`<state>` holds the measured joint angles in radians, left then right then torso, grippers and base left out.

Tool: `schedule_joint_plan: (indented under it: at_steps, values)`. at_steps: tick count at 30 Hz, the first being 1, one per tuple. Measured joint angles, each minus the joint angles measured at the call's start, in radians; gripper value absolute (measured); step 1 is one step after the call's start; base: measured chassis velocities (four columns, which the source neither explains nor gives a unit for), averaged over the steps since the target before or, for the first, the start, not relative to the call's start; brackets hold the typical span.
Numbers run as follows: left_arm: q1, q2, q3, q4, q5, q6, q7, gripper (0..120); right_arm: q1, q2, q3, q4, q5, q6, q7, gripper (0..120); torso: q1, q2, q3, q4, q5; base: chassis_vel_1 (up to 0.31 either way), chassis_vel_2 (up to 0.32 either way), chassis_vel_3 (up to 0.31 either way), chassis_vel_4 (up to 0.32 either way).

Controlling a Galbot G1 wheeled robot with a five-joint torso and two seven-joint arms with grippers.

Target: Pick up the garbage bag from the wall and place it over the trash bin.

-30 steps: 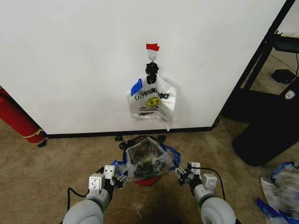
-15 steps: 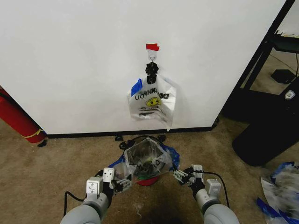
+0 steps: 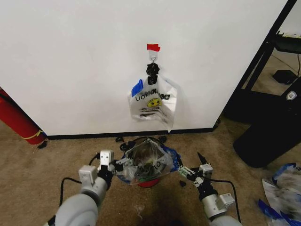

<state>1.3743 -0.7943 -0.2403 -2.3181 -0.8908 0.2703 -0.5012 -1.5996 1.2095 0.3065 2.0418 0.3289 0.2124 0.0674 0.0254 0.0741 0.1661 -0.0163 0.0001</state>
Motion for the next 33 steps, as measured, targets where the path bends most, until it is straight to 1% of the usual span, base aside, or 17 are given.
schedule_joint_plan:
  at_steps: [2, 3, 4, 7, 9, 10, 13, 15, 16, 18, 19, 23, 24, 26, 29, 31, 33]
  values:
    - [-0.079, 0.037, -0.015, 0.067, -0.057, -0.004, 0.060, 100, -0.021, 0.015, 0.027, 0.008, 0.005, 0.039, -0.027, 100, 0.000, 0.000, 0.000, -0.0004, -0.0006, 0.000, 0.000, 0.000, 0.000]
    - [-0.079, 0.037, -0.015, 0.067, -0.057, -0.004, 0.060, 100, -0.021, 0.015, 0.027, 0.008, 0.005, 0.039, -0.027, 100, 0.000, 0.000, 0.000, -0.0004, -0.0006, 0.000, 0.000, 0.000, 0.000]
    - [-0.119, 0.053, -0.009, 0.096, -0.090, -0.003, 0.083, 100, -0.035, 0.020, 0.042, 0.011, 0.008, 0.056, -0.037, 100, 0.000, 0.000, 0.000, -0.0011, -0.0005, 0.000, 0.000, 0.000, 0.000]
    - [-0.259, 0.086, 0.034, 0.198, -0.208, 0.021, 0.150, 100, -0.087, 0.041, 0.095, 0.017, 0.011, 0.116, -0.070, 100, 0.000, 0.000, 0.000, -0.0013, -0.0004, 0.000, 0.000, 0.000, 0.000]
    - [-0.364, 0.091, 0.083, 0.274, -0.252, 0.031, 0.190, 100, -0.123, 0.051, 0.121, 0.032, 0.012, 0.132, -0.084, 100, 0.000, 0.000, 0.000, -0.0010, -0.0001, 0.000, 0.000, 0.000, 0.000]
    - [-0.364, 0.091, 0.083, 0.274, -0.252, 0.031, 0.190, 100, -0.123, 0.051, 0.121, 0.032, 0.012, 0.132, -0.084, 100, 0.000, 0.000, 0.000, -0.0010, -0.0001, 0.000, 0.000, 0.000, 0.000]
    - [-0.523, 0.092, 0.205, 0.378, -0.310, 0.053, 0.257, 100, -0.166, 0.064, 0.150, 0.070, 0.023, 0.144, -0.091, 100, 0.000, 0.000, 0.000, -0.0012, -0.0003, 0.000, 0.000, 0.000, 0.000]
    - [-0.586, 0.090, 0.251, 0.423, -0.334, 0.070, 0.294, 100, -0.177, 0.066, 0.156, 0.089, 0.030, 0.144, -0.090, 100, 0.000, 0.000, 0.000, -0.0012, -0.0003, 0.000, 0.000, 0.000, 0.000]
    - [-0.648, 0.086, 0.297, 0.473, -0.347, 0.090, 0.341, 100, -0.196, 0.065, 0.158, 0.128, 0.051, 0.134, -0.085, 100, 0.000, 0.000, 0.000, -0.0011, 0.0003, 0.000, 0.000, 0.000, 0.000]
    - [-0.666, 0.085, 0.311, 0.488, -0.349, 0.096, 0.357, 100, -0.200, 0.064, 0.158, 0.139, 0.058, 0.130, -0.084, 100, 0.000, 0.000, 0.000, -0.0011, 0.0005, 0.000, 0.000, 0.000, 0.000]
    - [-0.736, 0.078, 0.374, 0.553, -0.347, 0.119, 0.441, 100, -0.225, 0.054, 0.162, 0.226, 0.102, 0.105, -0.081, 100, 0.000, 0.000, 0.000, -0.0011, -0.0004, 0.000, 0.000, 0.000, 0.000]
    - [-0.804, 0.063, 0.471, 0.657, -0.268, 0.134, 0.555, 100, -0.227, 0.041, 0.209, 0.322, 0.095, 0.117, -0.089, 100, 0.000, 0.000, 0.000, -0.0005, -0.0004, 0.000, 0.000, 0.000, 0.000]
    - [-0.804, 0.063, 0.471, 0.657, -0.268, 0.134, 0.555, 100, -0.227, 0.041, 0.209, 0.322, 0.095, 0.117, -0.089, 100, 0.000, 0.000, 0.000, -0.0005, -0.0004, 0.000, 0.000, 0.000, 0.000]
    - [-0.840, 0.047, 0.521, 0.718, -0.219, 0.135, 0.593, 99, -0.227, 0.040, 0.242, 0.334, 0.046, 0.155, -0.090, 100, 0.000, 0.000, 0.000, -0.0005, 0.0000, 0.000, 0.000, 0.000, 0.000]
    - [-0.887, 0.030, 0.582, 0.779, -0.199, 0.135, 0.639, 98, -0.250, 0.060, 0.281, 0.338, 0.000, 0.202, -0.093, 100, 0.000, 0.000, 0.000, -0.0010, 0.0000, 0.000, 0.000, 0.000, 0.000]
    - [-0.915, 0.023, 0.615, 0.810, -0.182, 0.136, 0.680, 97, -0.273, 0.081, 0.296, 0.341, 0.000, 0.216, -0.095, 100, 0.000, 0.000, 0.000, -0.0011, -0.0001, 0.000, 0.000, 0.000, 0.000]
    - [-0.922, 0.022, 0.623, 0.818, -0.178, 0.138, 0.693, 97, -0.279, 0.086, 0.299, 0.341, 0.001, 0.219, -0.095, 100, 0.000, 0.000, 0.000, -0.0010, -0.0001, 0.000, 0.000, 0.000, 0.000]
